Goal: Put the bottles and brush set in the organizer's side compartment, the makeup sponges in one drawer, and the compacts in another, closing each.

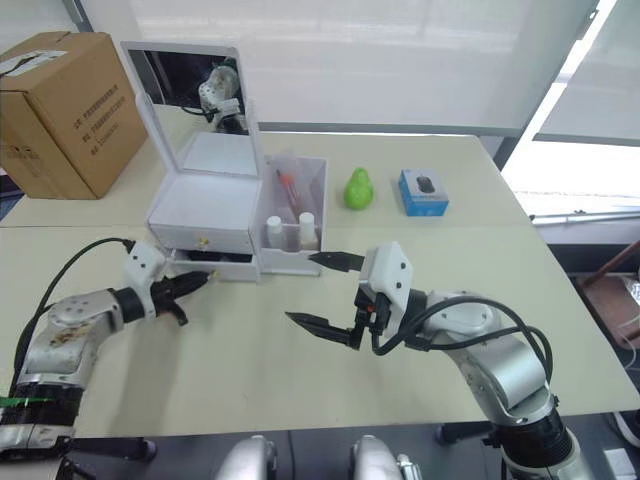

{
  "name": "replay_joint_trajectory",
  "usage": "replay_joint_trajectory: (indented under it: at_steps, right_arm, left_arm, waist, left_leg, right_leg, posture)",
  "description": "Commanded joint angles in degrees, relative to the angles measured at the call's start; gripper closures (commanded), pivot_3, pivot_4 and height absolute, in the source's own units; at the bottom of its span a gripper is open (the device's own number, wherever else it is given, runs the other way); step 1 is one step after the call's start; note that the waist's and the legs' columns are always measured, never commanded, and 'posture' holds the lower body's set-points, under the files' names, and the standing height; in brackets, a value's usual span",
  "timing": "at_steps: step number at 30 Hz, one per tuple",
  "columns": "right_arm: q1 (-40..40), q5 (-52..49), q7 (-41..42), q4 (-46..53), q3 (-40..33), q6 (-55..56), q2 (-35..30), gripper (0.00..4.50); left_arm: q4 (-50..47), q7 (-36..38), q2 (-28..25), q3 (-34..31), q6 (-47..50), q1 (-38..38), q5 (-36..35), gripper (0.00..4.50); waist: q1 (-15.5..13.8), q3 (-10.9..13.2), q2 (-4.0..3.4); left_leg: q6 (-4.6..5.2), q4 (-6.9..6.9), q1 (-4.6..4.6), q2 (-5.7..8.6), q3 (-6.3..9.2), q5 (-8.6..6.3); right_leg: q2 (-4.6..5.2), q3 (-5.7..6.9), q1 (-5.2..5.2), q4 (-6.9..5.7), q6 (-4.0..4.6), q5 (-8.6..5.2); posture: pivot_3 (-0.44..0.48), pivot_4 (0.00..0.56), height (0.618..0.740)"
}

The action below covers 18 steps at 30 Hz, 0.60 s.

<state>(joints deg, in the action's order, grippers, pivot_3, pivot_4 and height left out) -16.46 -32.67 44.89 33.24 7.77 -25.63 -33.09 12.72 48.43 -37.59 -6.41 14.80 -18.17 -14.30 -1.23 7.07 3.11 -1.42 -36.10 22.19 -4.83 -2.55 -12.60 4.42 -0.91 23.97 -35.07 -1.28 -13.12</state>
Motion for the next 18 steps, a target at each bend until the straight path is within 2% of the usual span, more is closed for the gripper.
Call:
replay_joint_trajectory:
  at_steps: [1,18]
  right_arm:
    - [-0.2,-0.1,-0.2,1.8,-1.4,-0.2,-0.5,0.00]
    - [0.5,-0.1,-0.8,2.3,-1.6,-0.5,-1.0,0.00]
  left_arm:
    - [1.9,-0.4,0.7,0.2,-1.9,-2.3,0.6,4.44]
    - [9.4,-1.3,1.5,0.6,-6.6,-6.5,3.3,4.44]
  waist:
    - [0.0,0.0,0.00]
    - [-0.1,0.0,-0.02]
  left_leg:
    - [0.00,0.00,0.00,0.00,0.00,0.00]
    - [0.00,-0.08,0.03,0.01,0.05,0.00]
  right_leg:
    - [0.00,0.00,-0.01,0.00,0.00,0.05]
    - [-0.01,0.01,-0.04,0.00,-0.10,0.10]
  posture:
    - [0.000,0.150,0.722]
    - [0.000,0.150,0.722]
